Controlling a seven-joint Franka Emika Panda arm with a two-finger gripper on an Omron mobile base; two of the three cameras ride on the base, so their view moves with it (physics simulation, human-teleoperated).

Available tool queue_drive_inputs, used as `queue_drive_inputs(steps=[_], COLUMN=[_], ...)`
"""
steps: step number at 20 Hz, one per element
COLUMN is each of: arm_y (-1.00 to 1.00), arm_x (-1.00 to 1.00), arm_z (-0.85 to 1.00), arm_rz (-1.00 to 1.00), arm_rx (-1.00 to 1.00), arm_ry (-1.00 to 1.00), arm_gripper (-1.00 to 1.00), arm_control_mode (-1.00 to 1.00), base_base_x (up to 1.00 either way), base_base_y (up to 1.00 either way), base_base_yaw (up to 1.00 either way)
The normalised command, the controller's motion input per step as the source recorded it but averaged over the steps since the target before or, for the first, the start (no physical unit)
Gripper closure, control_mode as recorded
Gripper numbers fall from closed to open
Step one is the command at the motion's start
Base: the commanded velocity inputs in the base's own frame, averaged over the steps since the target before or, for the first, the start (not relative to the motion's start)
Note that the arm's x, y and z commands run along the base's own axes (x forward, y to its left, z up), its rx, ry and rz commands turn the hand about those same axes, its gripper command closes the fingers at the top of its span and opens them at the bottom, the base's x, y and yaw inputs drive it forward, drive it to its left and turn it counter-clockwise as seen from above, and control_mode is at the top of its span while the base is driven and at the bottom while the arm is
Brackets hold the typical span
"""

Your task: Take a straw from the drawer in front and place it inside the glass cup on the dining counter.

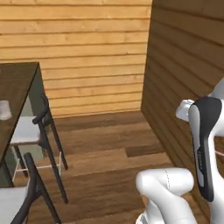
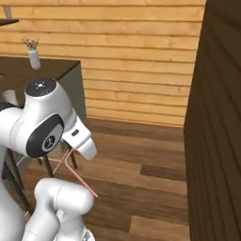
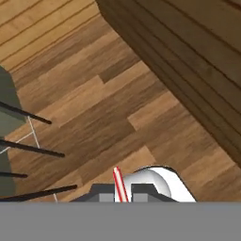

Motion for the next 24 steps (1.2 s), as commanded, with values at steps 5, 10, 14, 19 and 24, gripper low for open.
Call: queue_drive_inputs(steps=[5, 10, 14, 19, 24], arm_y=[0.0, 0.0, 0.0, 0.0, 0.0], arm_x=[0.0, 0.0, 0.0, 0.0, 0.0], arm_z=[0.0, 0.0, 0.0, 0.0, 0.0], arm_rz=[0.0, 0.0, 0.0, 0.0, 0.0], arm_rx=[0.0, 0.0, 0.0, 0.0, 0.0], arm_ry=[0.0, 0.0, 0.0, 0.0, 0.0], arm_gripper=[1.0, 1.0, 1.0, 1.0, 1.0], arm_control_mode=[1.0, 1.0, 1.0, 1.0, 1.0], base_base_x=[0.86, 0.79, 0.6, 0.34, 0.16], base_base_y=[-0.11, -0.22, -0.37, -0.44, -0.58], base_base_yaw=[0.78, 0.76, 0.74, 0.75, 0.72])
